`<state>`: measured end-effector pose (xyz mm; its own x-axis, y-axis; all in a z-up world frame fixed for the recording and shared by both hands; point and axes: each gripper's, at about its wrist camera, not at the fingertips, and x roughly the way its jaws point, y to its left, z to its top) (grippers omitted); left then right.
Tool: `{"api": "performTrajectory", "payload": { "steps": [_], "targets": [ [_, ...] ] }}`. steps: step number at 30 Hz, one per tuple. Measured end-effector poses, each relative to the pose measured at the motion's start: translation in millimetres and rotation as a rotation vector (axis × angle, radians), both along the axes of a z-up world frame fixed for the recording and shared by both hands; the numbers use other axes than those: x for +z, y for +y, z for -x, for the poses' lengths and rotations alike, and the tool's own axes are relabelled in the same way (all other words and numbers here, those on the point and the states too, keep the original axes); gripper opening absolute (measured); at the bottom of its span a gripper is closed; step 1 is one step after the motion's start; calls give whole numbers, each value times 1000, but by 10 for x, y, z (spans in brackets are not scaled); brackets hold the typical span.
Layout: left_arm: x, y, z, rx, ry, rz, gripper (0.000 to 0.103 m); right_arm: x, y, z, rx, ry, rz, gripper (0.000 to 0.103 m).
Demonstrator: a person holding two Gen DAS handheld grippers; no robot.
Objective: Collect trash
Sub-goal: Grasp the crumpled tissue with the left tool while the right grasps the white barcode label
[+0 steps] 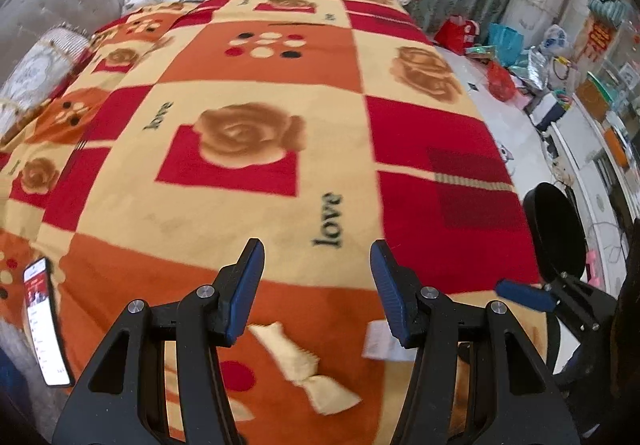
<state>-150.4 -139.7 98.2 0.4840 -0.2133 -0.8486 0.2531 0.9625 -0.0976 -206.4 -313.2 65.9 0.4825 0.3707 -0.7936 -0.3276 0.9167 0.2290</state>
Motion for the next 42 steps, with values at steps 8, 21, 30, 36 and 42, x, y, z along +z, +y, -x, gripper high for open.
{"api": "performTrajectory", "payload": {
  "steps": [8,21,30,36,42],
  "targets": [
    [-146,297,52,35,53,-7,54,-157,361,-54,133,3,17,50],
    [-477,507,205,59,154,-3,54,-172,272,-158,89,-41,-7,32],
    [-619,510,349,41,231,57,54,-208,225,-213,71,-12,-3,32],
    [-682,433,382,26,248,94,54,-241,238,-241,62,11,12,33],
    [-738,338,373,7,240,104,53,-318,194,-251,43,32,5,38]
  ]
}}
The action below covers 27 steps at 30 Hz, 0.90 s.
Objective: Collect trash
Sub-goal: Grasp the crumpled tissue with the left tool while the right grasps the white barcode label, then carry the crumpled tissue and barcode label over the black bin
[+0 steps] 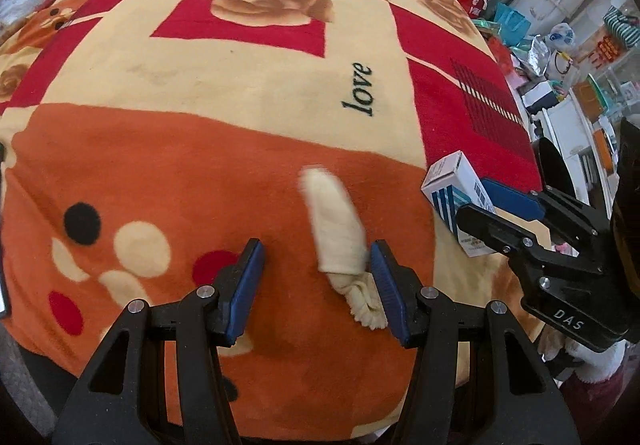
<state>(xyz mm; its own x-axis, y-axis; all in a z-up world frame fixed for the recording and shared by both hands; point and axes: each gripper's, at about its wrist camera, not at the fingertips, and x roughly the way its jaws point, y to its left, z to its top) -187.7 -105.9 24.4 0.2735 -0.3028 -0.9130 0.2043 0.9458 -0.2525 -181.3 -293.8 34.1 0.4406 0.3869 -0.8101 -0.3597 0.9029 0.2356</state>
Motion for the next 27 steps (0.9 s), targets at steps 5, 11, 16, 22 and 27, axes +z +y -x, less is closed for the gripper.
{"api": "performTrajectory", "payload": {
  "steps": [5,11,16,22,27],
  "targets": [
    [15,-12,-35,11,-28,23,44,-58,-4,-48,-9,17,-27,38],
    [2,-41,-71,1,-32,22,21,-84,75,-71,-7,-6,-21,31],
    [95,-58,-106,-6,-65,19,16,-2,18,-112,-38,-29,-5,30],
    [218,-119,-197,-12,-105,16,16,41,-77,-161,-76,-30,-3,30],
    [210,-172,-266,-16,-113,-8,16,-25,-95,-196,-105,-10,5,30]
  ]
}}
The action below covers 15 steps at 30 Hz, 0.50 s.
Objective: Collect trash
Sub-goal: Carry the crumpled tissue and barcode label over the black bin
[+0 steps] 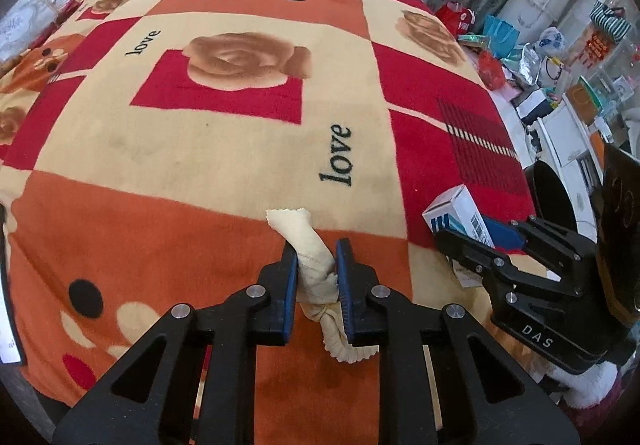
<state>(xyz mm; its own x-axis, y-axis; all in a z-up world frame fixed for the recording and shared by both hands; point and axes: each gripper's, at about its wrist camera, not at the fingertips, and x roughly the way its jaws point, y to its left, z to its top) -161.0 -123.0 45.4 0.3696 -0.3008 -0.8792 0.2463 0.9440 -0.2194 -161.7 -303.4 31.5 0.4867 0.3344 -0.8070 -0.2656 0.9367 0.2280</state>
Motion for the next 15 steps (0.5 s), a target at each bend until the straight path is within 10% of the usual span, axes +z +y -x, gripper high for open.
{"api": "performTrajectory", "payload": {
  "steps": [15],
  "targets": [
    [-206,-117,-48,-4,30,-20,16,-85,-116,39,-3,27,-22,30]
  ]
}}
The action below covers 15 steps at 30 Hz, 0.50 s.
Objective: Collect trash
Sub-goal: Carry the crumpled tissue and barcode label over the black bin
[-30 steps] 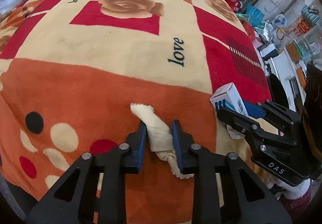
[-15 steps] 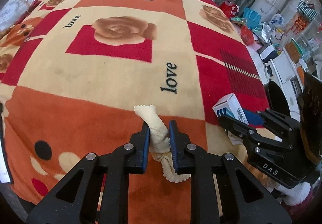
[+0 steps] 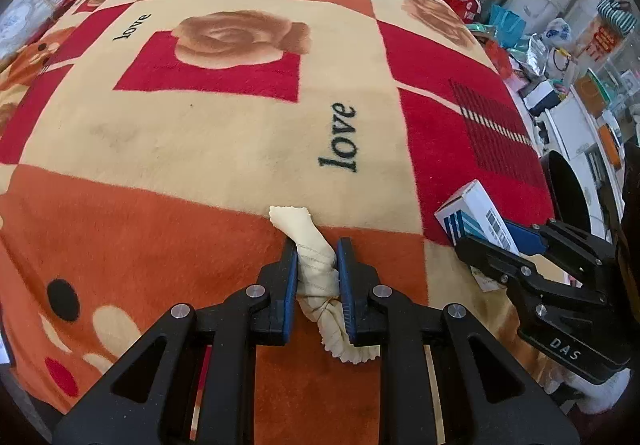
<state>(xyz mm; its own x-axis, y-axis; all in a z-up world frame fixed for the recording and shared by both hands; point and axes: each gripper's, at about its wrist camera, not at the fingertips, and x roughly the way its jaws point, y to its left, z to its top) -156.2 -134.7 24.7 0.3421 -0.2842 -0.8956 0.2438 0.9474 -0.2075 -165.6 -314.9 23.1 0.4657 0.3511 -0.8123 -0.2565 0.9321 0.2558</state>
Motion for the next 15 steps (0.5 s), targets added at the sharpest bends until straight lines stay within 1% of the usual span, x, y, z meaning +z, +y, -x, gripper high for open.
{"api": "performTrajectory", "payload": {
  "steps": [3,6,10,15],
  "targets": [
    [51,16,-23,-6,11,43,16,63,-18,14,-5,-29,-6,30],
    [189,-10,-33,-14,-10,65,16,172,-101,31,-19,-58,-12,30],
    [361,-143,-33,-41,-45,75,16,291,-258,61,-53,-83,-18,30],
    [480,-418,-48,-86,-74,62,16,465,-485,133,-102,-122,-17,30]
  ]
}}
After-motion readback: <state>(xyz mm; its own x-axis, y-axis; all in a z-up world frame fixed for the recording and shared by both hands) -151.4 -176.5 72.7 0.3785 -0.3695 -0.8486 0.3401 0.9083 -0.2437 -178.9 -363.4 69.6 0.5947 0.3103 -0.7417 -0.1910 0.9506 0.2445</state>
